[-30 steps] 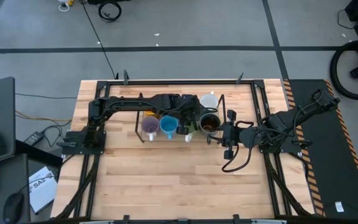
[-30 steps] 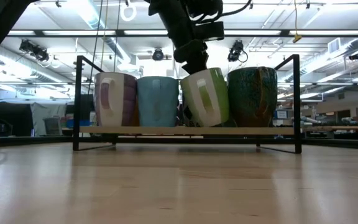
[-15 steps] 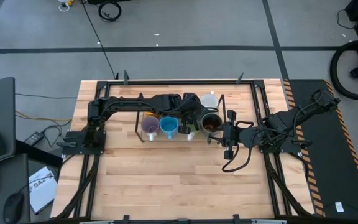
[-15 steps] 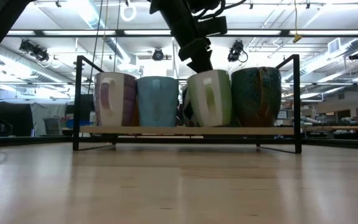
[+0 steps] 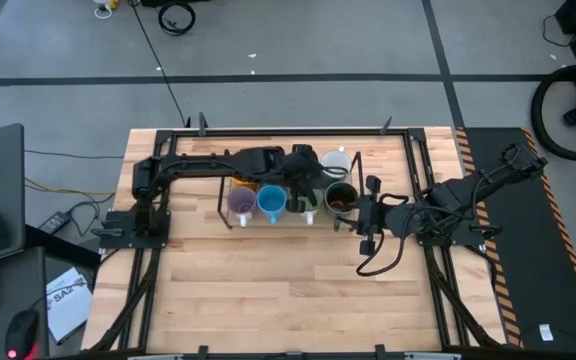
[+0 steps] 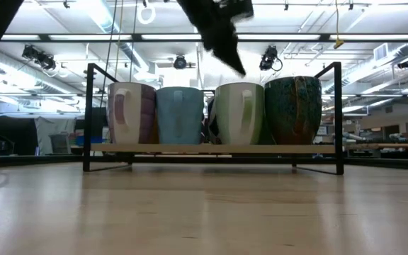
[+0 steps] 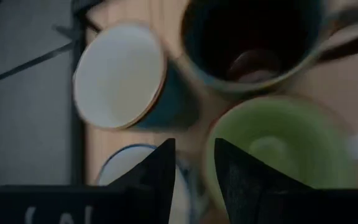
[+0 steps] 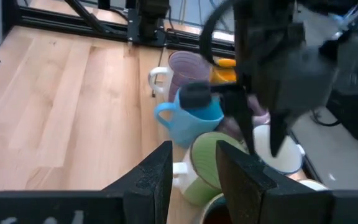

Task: Place coffee mugs
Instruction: Return to Home Position

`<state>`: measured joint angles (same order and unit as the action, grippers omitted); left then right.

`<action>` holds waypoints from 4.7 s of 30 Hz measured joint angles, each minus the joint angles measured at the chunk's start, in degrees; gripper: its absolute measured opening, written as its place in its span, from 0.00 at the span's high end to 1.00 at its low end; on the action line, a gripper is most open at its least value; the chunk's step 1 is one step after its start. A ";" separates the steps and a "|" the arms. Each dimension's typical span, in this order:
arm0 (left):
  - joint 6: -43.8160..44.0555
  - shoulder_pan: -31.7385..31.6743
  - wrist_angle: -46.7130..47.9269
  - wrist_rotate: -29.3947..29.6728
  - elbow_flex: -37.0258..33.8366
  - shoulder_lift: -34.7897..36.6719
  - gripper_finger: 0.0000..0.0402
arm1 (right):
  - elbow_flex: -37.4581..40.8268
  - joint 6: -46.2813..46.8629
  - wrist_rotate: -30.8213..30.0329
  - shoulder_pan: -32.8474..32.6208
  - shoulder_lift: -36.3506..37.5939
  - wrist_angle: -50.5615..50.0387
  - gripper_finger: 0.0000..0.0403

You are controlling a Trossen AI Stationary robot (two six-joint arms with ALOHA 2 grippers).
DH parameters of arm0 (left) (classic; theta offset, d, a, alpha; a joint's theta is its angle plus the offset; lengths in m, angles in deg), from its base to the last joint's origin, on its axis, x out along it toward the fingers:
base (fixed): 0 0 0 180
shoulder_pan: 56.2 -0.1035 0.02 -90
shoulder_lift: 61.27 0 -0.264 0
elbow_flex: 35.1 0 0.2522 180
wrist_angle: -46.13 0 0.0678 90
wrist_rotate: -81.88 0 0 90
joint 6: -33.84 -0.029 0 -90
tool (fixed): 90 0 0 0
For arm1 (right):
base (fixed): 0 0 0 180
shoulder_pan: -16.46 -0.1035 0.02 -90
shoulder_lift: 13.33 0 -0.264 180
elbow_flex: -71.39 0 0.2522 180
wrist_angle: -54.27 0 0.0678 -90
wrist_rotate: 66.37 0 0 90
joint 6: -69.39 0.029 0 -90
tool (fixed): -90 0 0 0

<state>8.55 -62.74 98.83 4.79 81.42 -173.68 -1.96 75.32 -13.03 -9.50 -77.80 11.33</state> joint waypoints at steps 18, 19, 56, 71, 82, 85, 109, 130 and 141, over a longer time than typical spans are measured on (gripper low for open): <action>14.14 3.99 -25.98 -6.94 -35.86 29.05 0.88 | 5.54 -6.78 -3.45 2.58 7.66 7.93 0.68; 14.19 4.47 -28.42 -6.66 -37.35 30.84 0.88 | 7.16 -7.79 -2.78 3.45 8.65 10.19 0.68; 24.18 7.43 -38.58 0.12 -82.59 88.67 0.89 | 35.92 -0.93 10.40 19.04 50.70 25.09 0.68; 26.19 7.43 -38.22 -1.46 -93.23 109.69 0.89 | 45.44 -1.93 3.69 19.03 64.36 28.11 0.68; 28.72 8.83 -40.87 -4.29 -98.09 112.31 0.89 | 55.71 1.15 1.44 19.02 64.32 42.44 0.68; 28.21 9.46 -42.31 -6.18 -98.60 112.29 0.89 | 59.23 4.15 0.13 19.04 64.29 45.99 0.68; 39.66 10.05 -44.28 -7.02 -98.60 112.07 0.89 | 59.14 8.88 1.80 19.03 63.67 44.56 0.68; 39.62 10.05 -44.26 -7.02 -98.57 112.07 0.89 | 59.12 8.88 1.80 19.04 63.67 44.54 0.68; 39.61 10.05 -44.26 -7.02 -98.57 112.07 0.89 | 59.10 8.88 1.80 19.02 63.67 44.54 0.68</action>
<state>48.16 -52.69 54.57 -2.23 -17.15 -61.61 57.14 84.20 -11.22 9.52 -14.13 55.87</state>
